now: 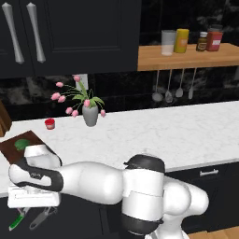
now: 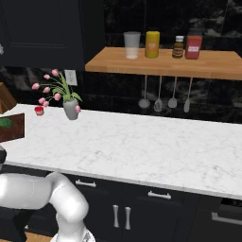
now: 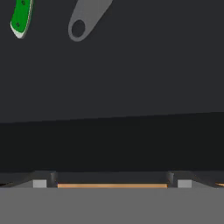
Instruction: Place the appropriate cutting tool for cutting the broccoli skin on the cutting board.
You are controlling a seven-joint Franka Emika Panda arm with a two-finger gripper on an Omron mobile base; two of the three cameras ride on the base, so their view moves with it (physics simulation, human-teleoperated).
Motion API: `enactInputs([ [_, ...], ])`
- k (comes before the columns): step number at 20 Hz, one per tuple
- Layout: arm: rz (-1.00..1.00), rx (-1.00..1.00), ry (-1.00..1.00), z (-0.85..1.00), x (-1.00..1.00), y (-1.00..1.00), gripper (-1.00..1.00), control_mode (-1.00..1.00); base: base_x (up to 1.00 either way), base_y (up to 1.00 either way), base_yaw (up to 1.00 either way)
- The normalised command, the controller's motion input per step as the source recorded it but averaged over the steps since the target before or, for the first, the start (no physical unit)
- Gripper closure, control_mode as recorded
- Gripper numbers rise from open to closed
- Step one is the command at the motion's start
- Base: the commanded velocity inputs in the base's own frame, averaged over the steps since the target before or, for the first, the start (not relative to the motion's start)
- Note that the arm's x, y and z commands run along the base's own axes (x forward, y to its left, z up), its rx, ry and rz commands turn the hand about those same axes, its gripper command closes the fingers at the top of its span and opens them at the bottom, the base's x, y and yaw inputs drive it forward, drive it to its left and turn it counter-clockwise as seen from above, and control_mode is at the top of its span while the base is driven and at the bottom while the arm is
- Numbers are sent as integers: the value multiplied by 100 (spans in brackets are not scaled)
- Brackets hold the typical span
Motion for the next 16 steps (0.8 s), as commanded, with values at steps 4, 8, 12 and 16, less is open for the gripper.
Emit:
enactInputs([
  [4, -13, -4, -10, -43, 5, 0, -100, -100, 0, 0, 0],
  [8, -8, -10, -23, -49, -3, 4, -100, -100, 0, 0, 0],
  [12, -5, -7, -20, -17, -2, 7, -100, -100, 0, 0, 0],
  [16, -2, -1, -14, -17, 0, 11, -100, -100, 0, 0, 0],
])
